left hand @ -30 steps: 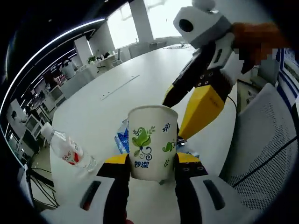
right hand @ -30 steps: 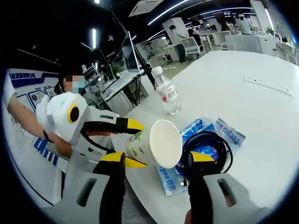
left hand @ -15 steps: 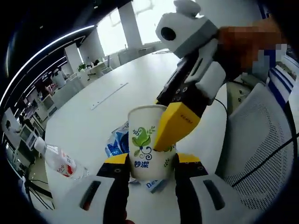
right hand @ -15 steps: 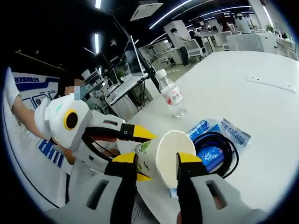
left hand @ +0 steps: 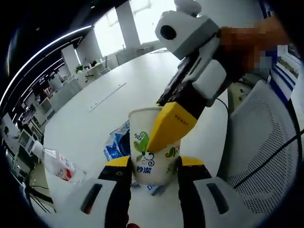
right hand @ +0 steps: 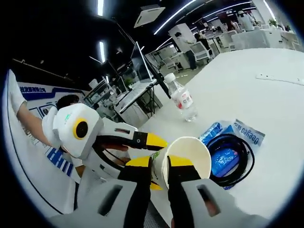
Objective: Arrange the tabletop items into an orderly group along one side of the table until the central work area is clear of visible clutter.
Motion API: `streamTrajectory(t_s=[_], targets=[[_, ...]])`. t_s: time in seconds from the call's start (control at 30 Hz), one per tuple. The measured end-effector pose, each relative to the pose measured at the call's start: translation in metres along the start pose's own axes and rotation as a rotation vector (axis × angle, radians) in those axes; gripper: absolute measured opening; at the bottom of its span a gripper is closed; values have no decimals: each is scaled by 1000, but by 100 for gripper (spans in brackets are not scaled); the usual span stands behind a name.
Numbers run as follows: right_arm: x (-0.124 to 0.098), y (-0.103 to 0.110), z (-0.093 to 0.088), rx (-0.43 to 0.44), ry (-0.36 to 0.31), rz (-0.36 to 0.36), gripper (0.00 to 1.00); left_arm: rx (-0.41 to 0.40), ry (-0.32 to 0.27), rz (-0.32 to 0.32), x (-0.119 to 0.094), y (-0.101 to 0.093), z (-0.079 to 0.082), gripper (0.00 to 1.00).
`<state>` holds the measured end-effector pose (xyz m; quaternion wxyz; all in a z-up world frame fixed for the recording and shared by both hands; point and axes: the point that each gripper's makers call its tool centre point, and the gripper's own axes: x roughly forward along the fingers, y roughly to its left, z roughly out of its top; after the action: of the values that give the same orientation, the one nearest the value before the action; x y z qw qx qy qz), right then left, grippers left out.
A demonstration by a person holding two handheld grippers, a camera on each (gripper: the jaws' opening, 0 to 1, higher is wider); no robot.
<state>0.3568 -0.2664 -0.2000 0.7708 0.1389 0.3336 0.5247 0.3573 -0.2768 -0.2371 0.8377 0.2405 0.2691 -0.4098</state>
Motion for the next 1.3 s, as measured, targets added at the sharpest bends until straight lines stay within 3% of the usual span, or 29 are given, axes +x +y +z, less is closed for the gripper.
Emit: streamTrajectory(t_s=[0.07,0.4,0.6,0.77,1.0,1.3], targets=[[4,7,1,7,-3,29,0,-6,-1,1,0,0,0,37],[12,5,4,-17,11,5,0,-34,6,35,2,9,-5,38],[15,2,13,-20,-3,-19,0,-118,-10,77,0,20,-5,38],[19,1,18,-32,-1,-24,0,-138,-9,94,-2,24,-8,38],[20,-2,23,-37,-6,-34,0,-198,5,119,-7,33,-22,36],[19,-17,38,-44,-19,-67,0,-340,-3,168,-18,47,-40,37]])
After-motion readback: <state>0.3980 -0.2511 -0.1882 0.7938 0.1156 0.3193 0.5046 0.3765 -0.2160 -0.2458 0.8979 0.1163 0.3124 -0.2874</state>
